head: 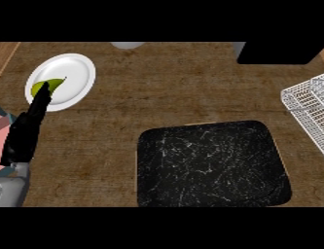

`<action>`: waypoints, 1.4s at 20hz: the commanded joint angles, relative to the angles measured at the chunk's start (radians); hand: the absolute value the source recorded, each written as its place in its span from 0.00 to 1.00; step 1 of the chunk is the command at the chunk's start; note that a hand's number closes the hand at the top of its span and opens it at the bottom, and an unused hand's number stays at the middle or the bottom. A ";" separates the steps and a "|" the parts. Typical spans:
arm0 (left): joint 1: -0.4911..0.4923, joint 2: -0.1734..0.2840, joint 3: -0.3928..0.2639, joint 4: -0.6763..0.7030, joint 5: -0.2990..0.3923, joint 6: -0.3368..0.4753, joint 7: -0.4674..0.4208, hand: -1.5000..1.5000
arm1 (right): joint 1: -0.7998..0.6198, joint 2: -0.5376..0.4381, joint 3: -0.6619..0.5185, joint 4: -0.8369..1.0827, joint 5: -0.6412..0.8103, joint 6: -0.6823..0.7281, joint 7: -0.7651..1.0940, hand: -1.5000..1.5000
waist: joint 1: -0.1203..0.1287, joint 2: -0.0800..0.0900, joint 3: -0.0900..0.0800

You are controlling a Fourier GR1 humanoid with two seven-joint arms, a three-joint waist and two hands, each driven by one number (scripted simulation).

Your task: Pick the tomato from the tray and place it in the tiered basket

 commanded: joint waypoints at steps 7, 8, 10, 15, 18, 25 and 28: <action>-0.041 0.001 0.039 0.025 -0.008 -0.019 0.018 0.50 | 0.129 0.025 -0.071 -0.157 -0.182 0.045 -0.061 1.00 | -0.015 -0.003 0.000; 0.002 0.002 0.043 -0.005 0.003 -0.028 0.006 0.50 | 0.198 0.042 -0.080 -0.185 -0.205 -0.008 -0.082 1.00 | -0.015 -0.004 0.000; -0.077 -0.007 0.042 0.048 -0.010 -0.027 0.033 0.50 | 0.199 0.028 -0.099 -0.162 -0.239 0.005 -0.101 1.00 | -0.015 -0.001 0.000; 0.061 -0.028 0.025 0.021 -0.022 -0.018 -0.061 0.50 | 0.281 0.071 -0.229 -0.235 -0.379 -0.077 -0.073 0.00 | -0.017 -0.006 0.000; 0.018 -0.013 0.046 0.005 -0.011 -0.039 -0.021 0.50 | 0.291 0.080 -0.212 -0.255 -0.389 -0.146 -0.075 0.00 | -0.005 -0.001 0.000; -0.021 -0.034 0.050 0.040 -0.026 -0.031 -0.017 0.50 | 0.368 0.143 -0.155 -0.486 -0.368 -0.286 -0.050 0.00 | -0.016 -0.003 -0.001; 0.014 -0.017 0.054 -0.016 -0.035 -0.037 0.010 0.50 | 0.374 0.127 -0.144 -0.568 -0.360 -0.289 -0.036 0.00 | -0.011 -0.005 0.000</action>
